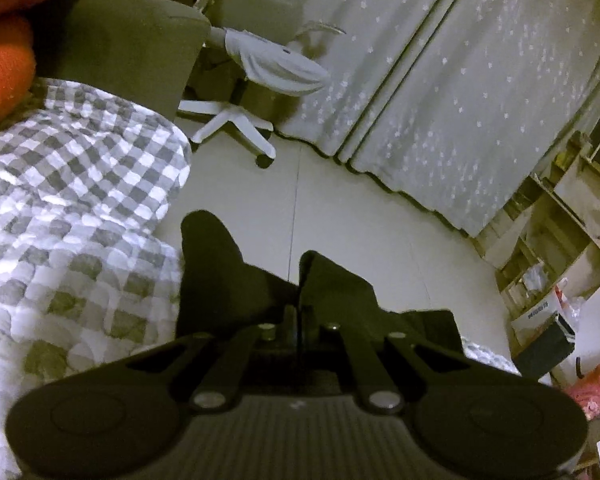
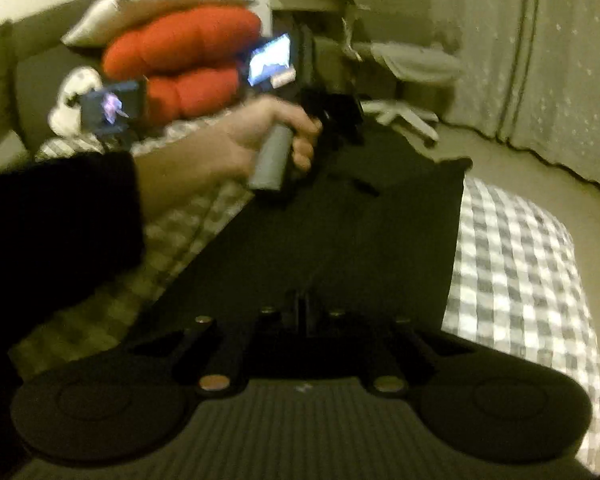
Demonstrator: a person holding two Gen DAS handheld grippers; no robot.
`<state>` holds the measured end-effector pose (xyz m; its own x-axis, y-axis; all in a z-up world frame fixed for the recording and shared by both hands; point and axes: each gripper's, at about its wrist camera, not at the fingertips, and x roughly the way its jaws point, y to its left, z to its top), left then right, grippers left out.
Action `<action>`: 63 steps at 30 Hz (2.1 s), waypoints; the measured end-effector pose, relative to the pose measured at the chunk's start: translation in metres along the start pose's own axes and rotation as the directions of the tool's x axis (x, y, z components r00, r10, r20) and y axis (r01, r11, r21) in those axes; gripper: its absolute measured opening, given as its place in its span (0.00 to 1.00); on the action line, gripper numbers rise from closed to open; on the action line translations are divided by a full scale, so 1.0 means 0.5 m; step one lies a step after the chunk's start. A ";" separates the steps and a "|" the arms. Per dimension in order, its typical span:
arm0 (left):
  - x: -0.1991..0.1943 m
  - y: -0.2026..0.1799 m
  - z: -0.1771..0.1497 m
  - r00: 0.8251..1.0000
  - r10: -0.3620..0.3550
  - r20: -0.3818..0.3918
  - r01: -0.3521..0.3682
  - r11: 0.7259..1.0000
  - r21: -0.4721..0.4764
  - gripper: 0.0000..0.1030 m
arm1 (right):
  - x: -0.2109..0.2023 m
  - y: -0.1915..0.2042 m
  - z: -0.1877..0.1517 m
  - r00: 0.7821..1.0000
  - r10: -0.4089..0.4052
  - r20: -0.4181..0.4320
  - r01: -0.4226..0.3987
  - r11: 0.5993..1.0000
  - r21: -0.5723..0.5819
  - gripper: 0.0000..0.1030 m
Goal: Fold clothes
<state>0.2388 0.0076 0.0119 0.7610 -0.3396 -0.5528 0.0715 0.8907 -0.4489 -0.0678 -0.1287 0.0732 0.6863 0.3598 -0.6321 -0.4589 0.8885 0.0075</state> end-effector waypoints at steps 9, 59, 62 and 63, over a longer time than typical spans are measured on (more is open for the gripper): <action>-0.001 0.000 -0.002 1.000 0.027 0.010 -0.027 1.000 -0.011 0.01 | 0.065 -0.014 -0.028 0.993 0.041 -0.115 -0.042 0.999 -0.009 0.08; -0.335 0.002 -0.003 0.994 0.113 -0.003 -0.113 0.993 0.021 0.04 | -0.172 -0.030 -0.260 0.993 -0.115 -0.019 0.115 0.955 0.272 0.38; -0.354 -0.006 -0.011 0.993 0.121 0.006 -0.121 0.992 0.034 0.05 | -0.166 -0.020 -0.268 0.992 -0.123 -0.036 0.128 0.959 0.251 0.40; -0.356 -0.006 -0.015 0.992 0.124 0.005 -0.124 0.992 0.035 0.05 | -0.164 -0.014 -0.267 0.991 -0.128 -0.035 0.133 0.965 0.228 0.32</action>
<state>0.0982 0.0630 0.1068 0.7673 -0.2246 -0.6007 -0.0010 0.9362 -0.3514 -0.1965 -0.2024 0.0216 0.7191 0.2325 -0.6549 -0.2229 0.9697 0.0996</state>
